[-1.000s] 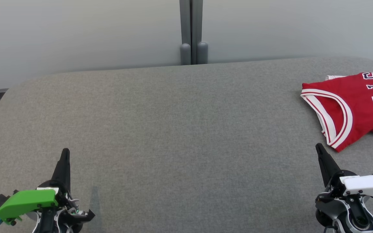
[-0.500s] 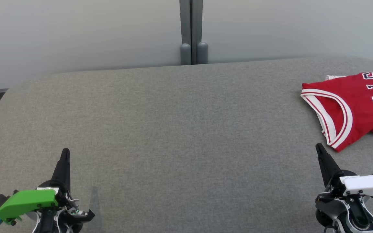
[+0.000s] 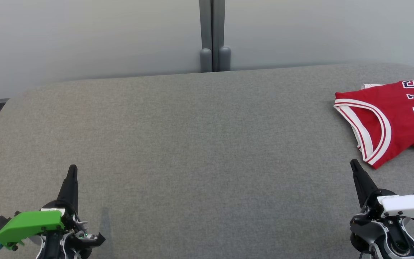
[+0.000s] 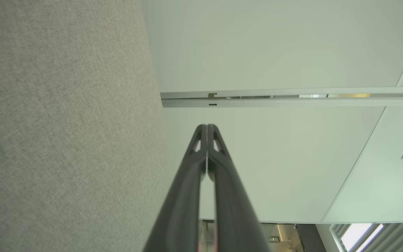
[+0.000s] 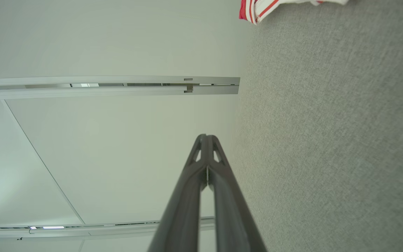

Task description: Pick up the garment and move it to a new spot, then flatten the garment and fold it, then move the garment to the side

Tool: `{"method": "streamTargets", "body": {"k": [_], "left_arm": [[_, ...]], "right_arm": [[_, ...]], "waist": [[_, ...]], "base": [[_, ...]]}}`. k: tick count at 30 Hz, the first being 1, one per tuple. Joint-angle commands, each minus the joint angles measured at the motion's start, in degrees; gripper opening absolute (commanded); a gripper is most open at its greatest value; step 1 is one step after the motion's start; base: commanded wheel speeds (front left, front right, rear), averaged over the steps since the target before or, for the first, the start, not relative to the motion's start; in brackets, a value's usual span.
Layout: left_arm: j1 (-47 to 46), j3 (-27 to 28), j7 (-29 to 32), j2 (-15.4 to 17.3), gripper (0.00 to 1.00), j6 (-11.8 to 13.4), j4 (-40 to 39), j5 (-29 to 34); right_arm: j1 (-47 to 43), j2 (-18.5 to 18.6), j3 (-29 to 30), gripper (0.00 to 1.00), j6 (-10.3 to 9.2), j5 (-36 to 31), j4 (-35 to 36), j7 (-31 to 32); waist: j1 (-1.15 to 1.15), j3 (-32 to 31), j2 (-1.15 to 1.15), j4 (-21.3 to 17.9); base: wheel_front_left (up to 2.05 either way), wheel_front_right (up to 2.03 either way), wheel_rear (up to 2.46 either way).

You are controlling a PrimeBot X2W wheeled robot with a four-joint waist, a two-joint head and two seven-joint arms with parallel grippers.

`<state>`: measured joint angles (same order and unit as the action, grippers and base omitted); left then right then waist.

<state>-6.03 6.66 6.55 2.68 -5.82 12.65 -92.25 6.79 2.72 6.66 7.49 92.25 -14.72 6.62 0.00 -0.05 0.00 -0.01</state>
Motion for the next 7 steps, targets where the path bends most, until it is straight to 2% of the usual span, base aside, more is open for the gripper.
{"method": "streamTargets", "body": {"k": [1,7], "left_arm": [[-0.8,0.1,0.2,0.4,0.00,-0.1,-0.2,-0.2],[-0.8,0.1,0.2,0.4,0.00,-0.1,-0.2,-0.2]], "right_arm": [[0.4,0.3,0.1,0.00,0.00,0.1,0.2,0.2],[0.4,0.3,0.1,0.00,0.00,0.1,0.2,0.2]], "waist": [[0.00,0.0,0.00,0.0],[0.00,0.0,0.00,0.0]], "base": [[0.00,0.00,0.00],[0.00,0.00,0.00]]}}
